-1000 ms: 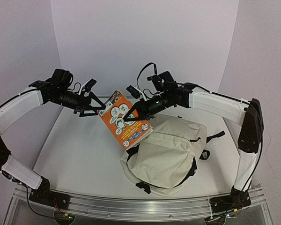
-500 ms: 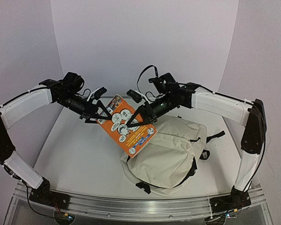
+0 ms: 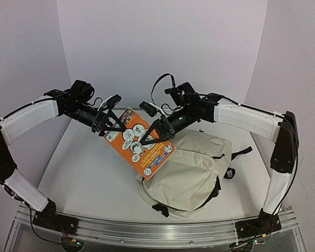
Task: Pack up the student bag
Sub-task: Pick up the book from the center of the board.
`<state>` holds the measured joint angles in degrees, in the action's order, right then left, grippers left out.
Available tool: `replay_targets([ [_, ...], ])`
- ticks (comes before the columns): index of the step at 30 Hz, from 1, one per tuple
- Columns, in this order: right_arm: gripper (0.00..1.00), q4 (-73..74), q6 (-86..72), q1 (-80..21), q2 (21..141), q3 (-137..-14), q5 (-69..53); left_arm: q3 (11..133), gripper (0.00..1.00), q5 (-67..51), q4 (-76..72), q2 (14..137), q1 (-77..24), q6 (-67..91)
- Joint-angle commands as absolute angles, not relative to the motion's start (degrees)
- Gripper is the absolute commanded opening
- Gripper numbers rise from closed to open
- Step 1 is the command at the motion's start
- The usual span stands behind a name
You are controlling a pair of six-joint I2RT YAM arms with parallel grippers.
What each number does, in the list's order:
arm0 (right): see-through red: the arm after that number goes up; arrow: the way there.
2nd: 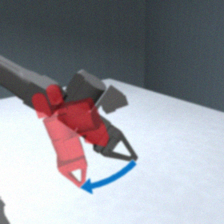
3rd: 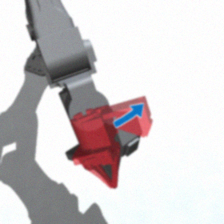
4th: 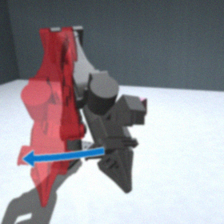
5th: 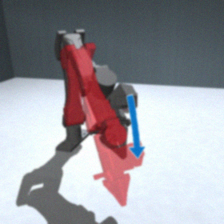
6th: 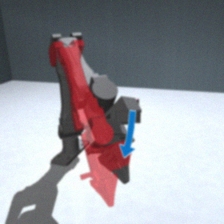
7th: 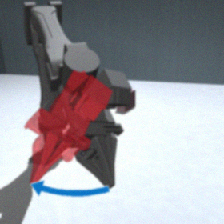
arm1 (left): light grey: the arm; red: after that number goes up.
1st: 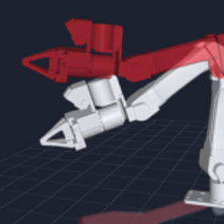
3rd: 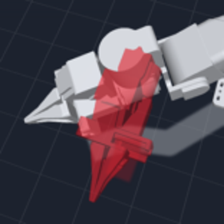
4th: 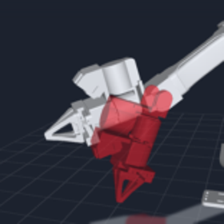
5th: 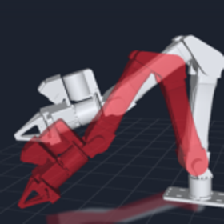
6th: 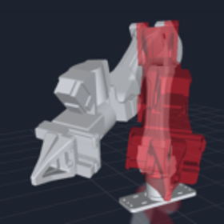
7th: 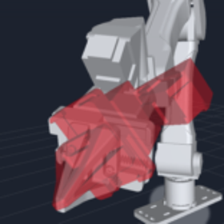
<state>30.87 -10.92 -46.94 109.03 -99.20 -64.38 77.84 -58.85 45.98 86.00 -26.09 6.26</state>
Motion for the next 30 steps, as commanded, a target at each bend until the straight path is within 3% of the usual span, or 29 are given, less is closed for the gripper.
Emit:
replay_targets([
  [1, 0.0, 27.6, -9.8, -47.9, 108.9, -100.8, -67.9, 76.9, 0.79, -65.2, 42.2, 83.1, -26.2, 7.1],
  [11, 0.0, 29.2, -9.9, -47.9, 110.2, -101.8, -65.8, 75.2, 0.49, -70.6, 42.4, 83.0, -26.2, 6.5],
  [16, 0.0, 29.6, -10.1, -47.9, 111.0, -102.4, -64.8, 74.5, 0.19, -70.4, 42.4, 82.3, -26.2, 6.1],
  [17, 0.08, 29.8, -10.1, -47.9, 111.2, -102.4, -64.0, 74.3, 0.14, -70.2, 42.2, 82.2, -26.2, 6.3],
  [20, 0.21, 30.0, -9.9, -47.8, 111.2, -102.7, -61.6, 73.8, 0.01, -69.4, 41.6, 81.8, -26.2, 6.8],
  [24, 0.7, 30.2, -9.9, -46.9, 109.0, -102.6, -54.6, 72.4, 0.0, -63.3, 38.6, 80.2, -25.9, 9.6],
  [26, 0.88, 30.4, -9.4, -46.7, 106.2, -101.8, -47.3, 70.5, 0.0, -58.3, 35.2, 78.6, -24.3, 12.9],
  [30, 0.96, 30.5, -8.3, -46.9, 99.8, -97.7, -31.4, 65.3, 0.0, -56.1, 26.1, 74.9, -17.1, 21.2],
])
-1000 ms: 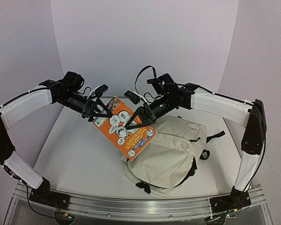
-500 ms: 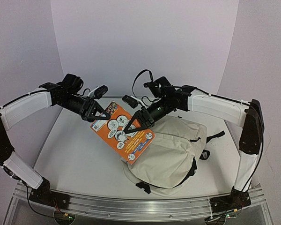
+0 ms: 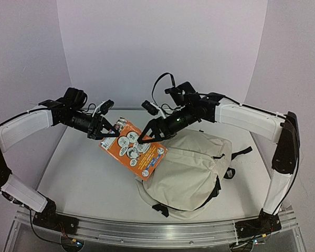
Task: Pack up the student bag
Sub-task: Pick up the book from the center of the board, then place the book in the student bag.
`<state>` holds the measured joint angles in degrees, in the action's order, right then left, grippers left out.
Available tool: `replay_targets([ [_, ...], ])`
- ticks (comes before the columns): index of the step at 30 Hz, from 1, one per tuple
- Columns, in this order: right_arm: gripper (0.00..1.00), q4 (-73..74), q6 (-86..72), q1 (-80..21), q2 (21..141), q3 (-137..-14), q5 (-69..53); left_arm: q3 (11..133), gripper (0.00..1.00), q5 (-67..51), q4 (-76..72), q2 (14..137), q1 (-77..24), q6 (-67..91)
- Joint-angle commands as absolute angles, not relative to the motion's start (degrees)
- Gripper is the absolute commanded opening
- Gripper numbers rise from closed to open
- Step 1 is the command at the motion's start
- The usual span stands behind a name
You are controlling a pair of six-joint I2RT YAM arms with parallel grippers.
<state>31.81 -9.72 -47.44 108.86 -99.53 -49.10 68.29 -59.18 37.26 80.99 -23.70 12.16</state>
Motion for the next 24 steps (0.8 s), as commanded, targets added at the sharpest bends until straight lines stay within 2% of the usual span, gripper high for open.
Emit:
replay_targets([
  [1, 0.97, 30.5, -8.2, -47.0, 98.8, -96.3, -29.0, 64.4, 0.0, -56.1, 24.4, 74.3, -15.7, 22.6],
  [6, 0.98, 33.2, -5.6, -54.8, 94.1, -90.3, -5.9, 62.0, 0.0, -54.4, 17.9, 73.6, -9.4, 31.0],
  [11, 0.98, 35.4, -5.3, -65.2, 94.8, -85.6, 9.3, 59.0, 0.0, -53.1, 12.2, 76.3, -3.7, 38.2],
  [18, 0.98, 37.2, -4.9, -78.0, 99.2, -83.7, 15.6, 56.1, 0.0, -52.3, 6.9, 78.5, -2.2, 41.1],
  [24, 0.98, 39.7, -5.1, -81.9, 105.6, -82.2, 20.6, 54.7, 0.0, -51.7, 7.8, 77.9, -2.1, 40.4],
])
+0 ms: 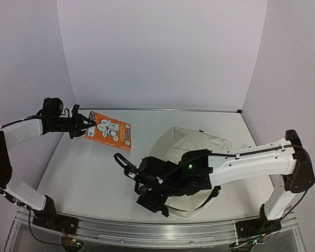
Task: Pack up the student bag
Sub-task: Place the book in the student bag.
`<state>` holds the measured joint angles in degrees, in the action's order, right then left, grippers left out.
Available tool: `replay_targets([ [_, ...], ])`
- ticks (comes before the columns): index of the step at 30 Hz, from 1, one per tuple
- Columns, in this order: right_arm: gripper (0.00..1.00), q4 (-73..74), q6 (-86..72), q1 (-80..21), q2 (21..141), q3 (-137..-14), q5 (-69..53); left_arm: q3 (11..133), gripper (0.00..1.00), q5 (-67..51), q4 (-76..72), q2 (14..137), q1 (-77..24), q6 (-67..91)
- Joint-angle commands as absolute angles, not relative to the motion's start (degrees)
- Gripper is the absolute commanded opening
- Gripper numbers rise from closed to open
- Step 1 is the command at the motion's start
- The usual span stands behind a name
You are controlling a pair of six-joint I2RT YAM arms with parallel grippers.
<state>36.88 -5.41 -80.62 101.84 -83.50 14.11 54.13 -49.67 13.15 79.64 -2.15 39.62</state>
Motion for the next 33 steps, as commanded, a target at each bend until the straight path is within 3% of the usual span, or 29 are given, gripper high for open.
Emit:
replay_targets([
  [1, 0.98, 40.1, -5.0, -82.4, 106.5, -82.2, 21.3, 54.8, 0.0, -51.6, 8.4, 77.7, -2.0, 40.1],
  [10, 0.97, 44.0, -5.3, -84.3, 113.0, -82.9, 32.9, 55.3, 0.0, -51.4, 9.6, 77.4, -1.2, 38.8],
  [16, 0.68, 45.4, -6.8, -84.3, 114.6, -83.3, 40.2, 55.4, 0.0, -51.6, 9.3, 78.4, -0.8, 38.7],
  [21, 0.17, 45.8, -8.9, -83.5, 114.2, -85.5, 40.1, 55.7, 0.0, -51.6, 9.8, 78.0, -0.3, 38.4],
  [26, 0.0, 44.8, -9.8, -77.9, 110.1, -88.9, 31.4, 56.0, 0.0, -51.6, 10.8, 77.4, -0.2, 37.5],
  [33, 0.0, 39.4, -10.5, -68.1, 107.2, -96.3, 16.0, 56.0, 0.0, -51.5, 11.3, 75.6, -0.2, 37.3],
])
